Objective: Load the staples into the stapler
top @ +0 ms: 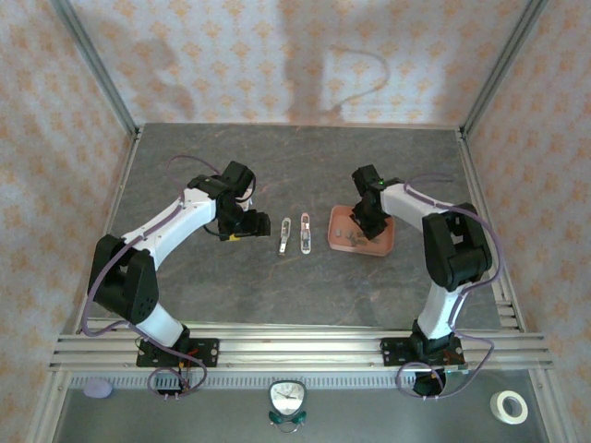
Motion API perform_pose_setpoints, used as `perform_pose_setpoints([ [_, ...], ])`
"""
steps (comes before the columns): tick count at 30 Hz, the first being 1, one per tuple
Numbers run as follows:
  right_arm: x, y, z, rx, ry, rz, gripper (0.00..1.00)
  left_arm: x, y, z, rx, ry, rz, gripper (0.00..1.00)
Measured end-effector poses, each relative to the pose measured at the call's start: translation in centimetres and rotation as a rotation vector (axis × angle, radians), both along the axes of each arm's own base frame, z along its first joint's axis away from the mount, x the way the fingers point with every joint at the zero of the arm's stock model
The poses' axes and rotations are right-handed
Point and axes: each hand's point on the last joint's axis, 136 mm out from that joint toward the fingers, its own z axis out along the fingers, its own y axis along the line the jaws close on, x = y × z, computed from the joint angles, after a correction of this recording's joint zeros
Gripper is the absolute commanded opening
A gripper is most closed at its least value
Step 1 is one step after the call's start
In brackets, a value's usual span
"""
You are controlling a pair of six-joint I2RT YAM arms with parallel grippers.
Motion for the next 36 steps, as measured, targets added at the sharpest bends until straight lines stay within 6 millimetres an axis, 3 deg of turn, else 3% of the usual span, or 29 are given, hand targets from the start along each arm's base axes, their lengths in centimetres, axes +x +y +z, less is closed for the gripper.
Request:
perform_pose_setpoints([
  [8,-0.1,-0.2,2.0,0.007,-0.039,0.002,0.41,0.0,0.0,0.0,0.0,0.0,0.0,0.78],
  [36,-0.7,0.3,-1.2,0.014,0.03,0.011,0.37,0.0,0.0,0.0,0.001,0.001,0.0,0.78],
])
